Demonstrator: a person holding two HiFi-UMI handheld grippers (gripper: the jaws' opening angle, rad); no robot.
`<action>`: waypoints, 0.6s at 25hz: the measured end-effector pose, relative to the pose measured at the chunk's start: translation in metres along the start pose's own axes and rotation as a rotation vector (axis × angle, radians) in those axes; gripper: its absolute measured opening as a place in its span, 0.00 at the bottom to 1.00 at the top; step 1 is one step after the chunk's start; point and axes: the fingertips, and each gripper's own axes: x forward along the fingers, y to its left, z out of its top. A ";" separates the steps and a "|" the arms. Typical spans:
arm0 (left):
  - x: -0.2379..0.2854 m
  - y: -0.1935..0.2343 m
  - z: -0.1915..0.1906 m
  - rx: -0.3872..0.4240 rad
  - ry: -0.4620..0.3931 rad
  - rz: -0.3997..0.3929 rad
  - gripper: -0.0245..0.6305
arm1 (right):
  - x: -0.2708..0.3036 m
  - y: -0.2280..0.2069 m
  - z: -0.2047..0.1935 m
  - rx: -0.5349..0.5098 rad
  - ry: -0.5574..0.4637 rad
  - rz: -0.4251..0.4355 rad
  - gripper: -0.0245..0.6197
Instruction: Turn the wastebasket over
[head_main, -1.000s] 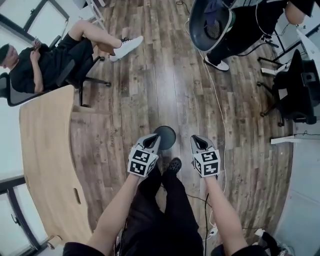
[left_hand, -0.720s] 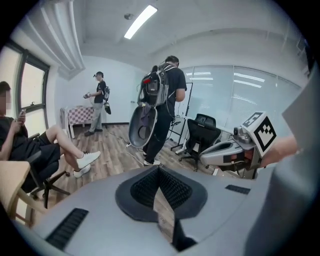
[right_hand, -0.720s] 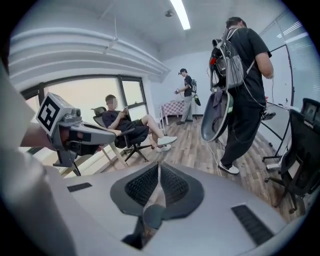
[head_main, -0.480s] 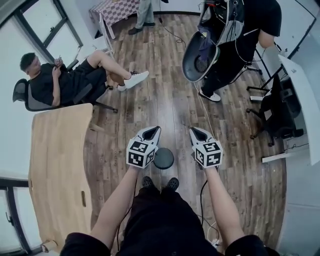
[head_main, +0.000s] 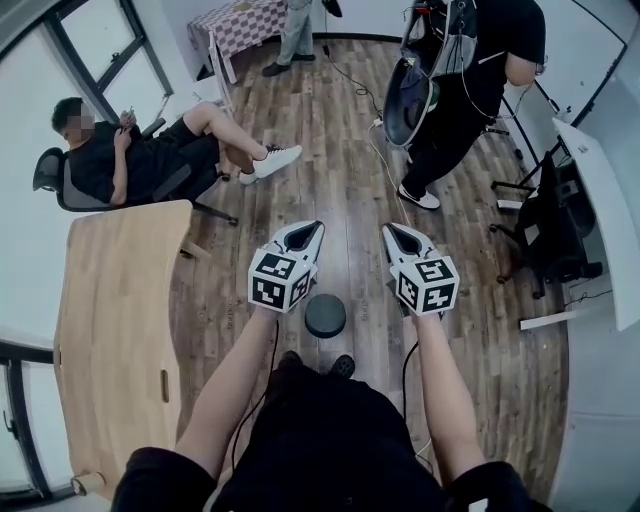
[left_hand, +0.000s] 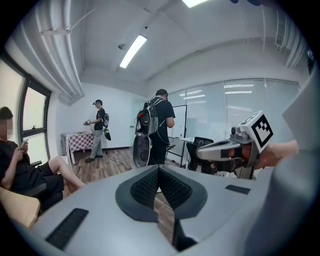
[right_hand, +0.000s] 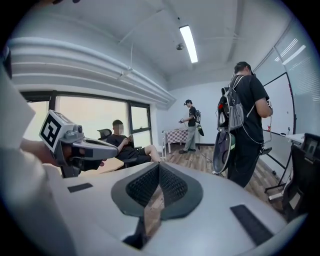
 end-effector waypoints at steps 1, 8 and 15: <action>-0.001 0.000 0.001 0.000 -0.002 0.000 0.06 | -0.001 0.002 0.002 -0.006 -0.002 0.000 0.09; 0.000 0.000 0.015 0.016 -0.008 0.002 0.06 | -0.004 0.004 0.011 -0.015 -0.015 0.005 0.09; -0.002 -0.001 0.017 0.023 -0.013 -0.003 0.06 | -0.006 0.005 0.014 -0.025 -0.018 0.002 0.09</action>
